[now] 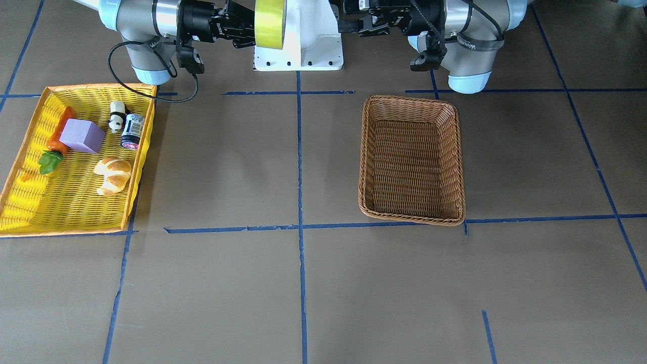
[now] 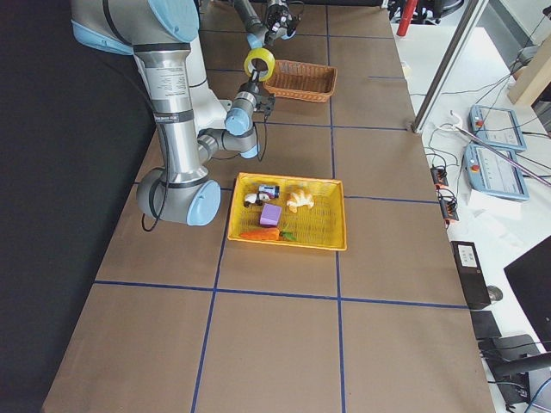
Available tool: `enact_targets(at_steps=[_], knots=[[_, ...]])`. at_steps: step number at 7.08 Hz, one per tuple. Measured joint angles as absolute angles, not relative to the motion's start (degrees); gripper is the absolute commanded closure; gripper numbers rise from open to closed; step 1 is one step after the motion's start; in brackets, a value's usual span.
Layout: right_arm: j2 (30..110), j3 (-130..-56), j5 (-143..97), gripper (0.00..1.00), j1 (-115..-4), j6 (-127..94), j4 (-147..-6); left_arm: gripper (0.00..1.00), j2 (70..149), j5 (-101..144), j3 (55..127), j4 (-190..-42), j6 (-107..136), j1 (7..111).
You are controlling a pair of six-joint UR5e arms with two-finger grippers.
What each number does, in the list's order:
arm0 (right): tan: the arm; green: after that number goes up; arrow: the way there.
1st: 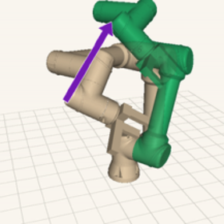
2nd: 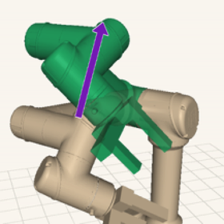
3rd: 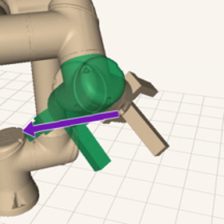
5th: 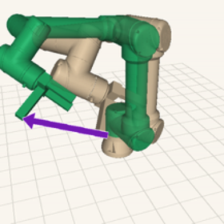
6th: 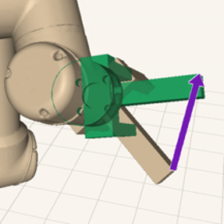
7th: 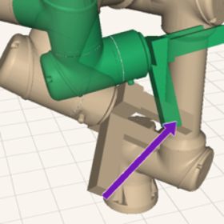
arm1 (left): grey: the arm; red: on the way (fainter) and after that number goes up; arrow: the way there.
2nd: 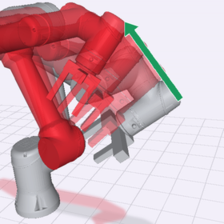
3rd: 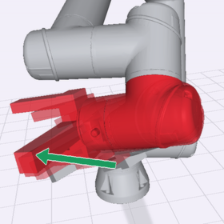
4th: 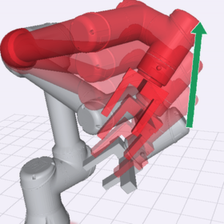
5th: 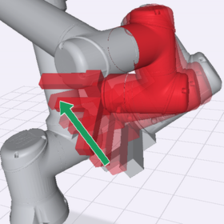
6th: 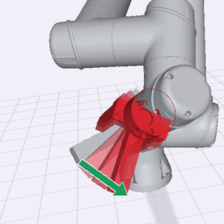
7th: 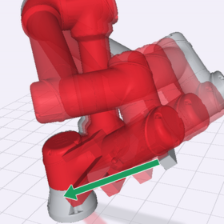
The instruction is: Move tape to another basket
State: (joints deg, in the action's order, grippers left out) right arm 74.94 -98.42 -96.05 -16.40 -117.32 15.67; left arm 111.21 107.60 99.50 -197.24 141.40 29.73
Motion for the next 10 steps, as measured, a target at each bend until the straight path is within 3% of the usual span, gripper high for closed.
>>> enact_targets(at_steps=[10], knots=[[71.06,-96.02,-95.79,0.97,-13.5,-116.19,13.28,0.0,115.88,101.85,98.2,-195.42,140.72,19.67]])
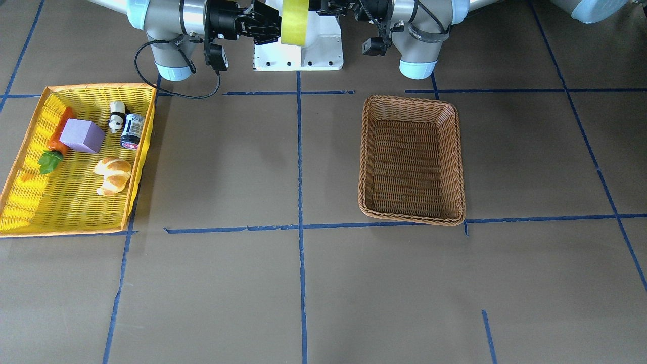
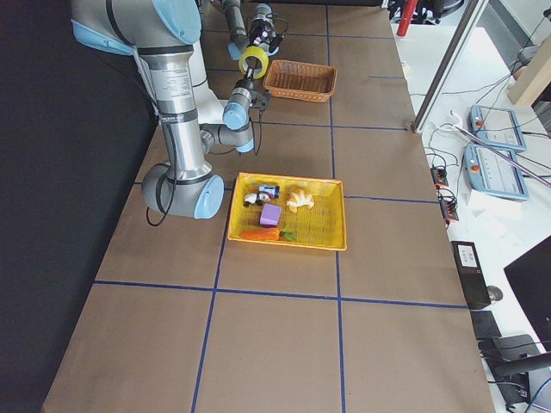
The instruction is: Move tape to another basket
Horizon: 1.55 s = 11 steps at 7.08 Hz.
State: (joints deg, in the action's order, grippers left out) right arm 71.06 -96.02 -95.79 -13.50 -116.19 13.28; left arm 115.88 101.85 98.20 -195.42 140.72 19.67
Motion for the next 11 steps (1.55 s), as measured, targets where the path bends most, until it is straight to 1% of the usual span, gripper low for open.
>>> enact_targets(at_steps=[2,3,4,5,9,10,11], knots=[[71.03,-95.9,-95.87,0.96,-13.35,-116.19,13.38,0.09,117.62,101.37,97.41,-193.74,140.71,19.21],[71.06,-95.9,-95.88,0.96,-13.26,-116.19,13.5,0.19,118.07,101.1,97.0,-193.58,140.72,19.19],[71.06,-95.94,-95.95,0.96,-13.11,-116.19,13.69,0.27,118.26,100.63,96.81,-193.47,140.73,19.17],[71.07,-95.99,-95.96,0.96,-13.06,-116.19,13.84,0.28,118.26,100.41,96.79,-193.46,140.75,19.16],[71.4,-96.23,-95.98,0.96,-13.22,-116.19,14.44,0.28,117.86,100.28,96.93,-193.56,140.71,19.21],[71.41,-96.23,-95.98,0.96,-13.24,-116.19,14.48,0.38,117.81,100.28,97.02,-193.59,140.71,19.26],[71.41,-96.23,-95.98,0.96,-13.26,-116.19,14.5,0.44,117.79,100.26,97.07,-193.59,140.69,19.3]])
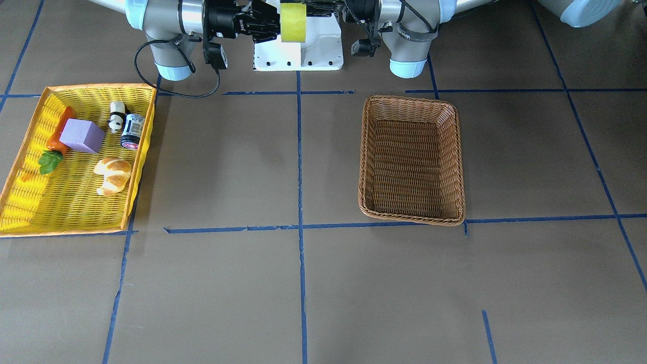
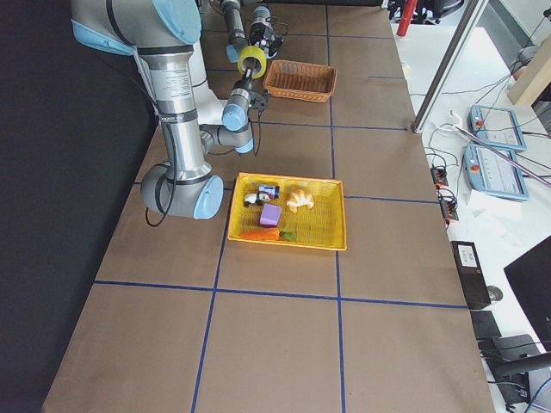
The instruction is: Move tape to another basket
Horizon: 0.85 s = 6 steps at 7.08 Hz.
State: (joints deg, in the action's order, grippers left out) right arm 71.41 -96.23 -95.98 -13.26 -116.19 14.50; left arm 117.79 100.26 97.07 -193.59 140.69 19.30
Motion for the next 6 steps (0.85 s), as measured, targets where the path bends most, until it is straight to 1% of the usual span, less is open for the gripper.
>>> enact_targets(at_steps=[1,2,3,4,6], knots=[[71.43,-96.22,-95.98,0.83,-13.27,-116.19,14.5,0.54,117.78,100.22,97.09,-193.56,140.63,19.32],[71.45,-96.22,-95.98,0.01,-13.27,-116.19,14.5,0.75,117.74,100.23,97.15,-193.55,140.23,19.37],[71.44,-96.21,-95.92,0.0,-13.23,-116.23,14.48,0.92,117.62,100.26,97.18,-193.54,139.37,19.39],[71.47,-96.2,-95.77,0.0,-13.13,-116.29,14.45,0.94,117.43,100.28,97.25,-193.53,138.59,19.41],[71.6,-96.26,-95.65,0.0,-13.06,-115.87,14.47,0.94,117.28,100.28,97.42,-193.54,138.05,19.45]])
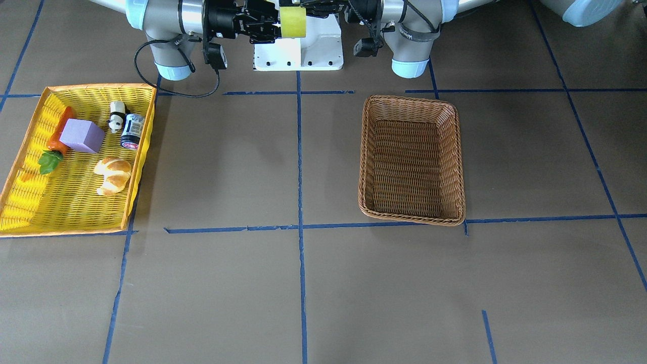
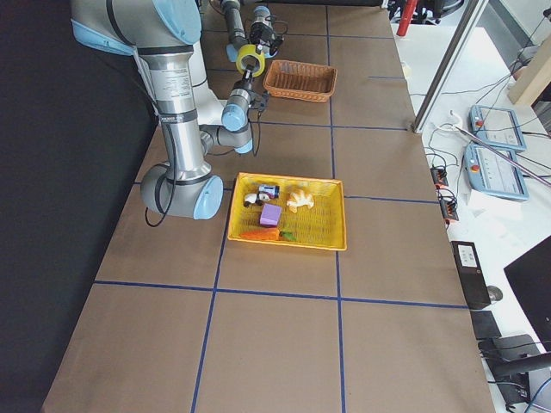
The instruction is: Move tape to another basket
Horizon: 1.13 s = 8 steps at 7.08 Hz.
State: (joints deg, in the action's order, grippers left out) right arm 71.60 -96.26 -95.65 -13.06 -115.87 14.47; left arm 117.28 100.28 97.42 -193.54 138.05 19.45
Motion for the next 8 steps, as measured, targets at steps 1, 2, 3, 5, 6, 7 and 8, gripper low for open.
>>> enact_targets(at_steps=[1,2,3,5,6,7,8], knots=[[71.65,-96.28,-95.65,0.0,-13.07,-115.24,14.49,0.94,117.23,100.28,97.48,-193.53,138.01,19.52],[71.72,-96.27,-95.68,0.0,-13.08,-114.89,14.48,0.95,117.21,100.3,97.52,-193.54,137.97,19.56],[71.86,-96.22,-95.7,0.0,-13.12,-114.76,14.44,0.95,117.21,100.41,97.61,-193.54,137.95,19.87],[73.01,-96.17,-95.71,0.0,-13.35,-114.64,14.44,0.95,114.92,100.87,98.93,-193.75,138.04,22.42],[73.39,-96.16,-95.71,0.0,-13.59,-114.62,14.45,0.95,112.72,101.62,100.09,-193.91,138.06,24.16],[73.79,-96.21,-95.83,0.0,-14.39,-114.61,14.34,0.95,111.27,103.98,100.49,-193.74,138.07,26.63],[74.88,-96.38,-96.02,0.0,-16.2,-114.28,13.71,0.95,110.7,108.28,100.33,-192.1,138.06,30.27]])
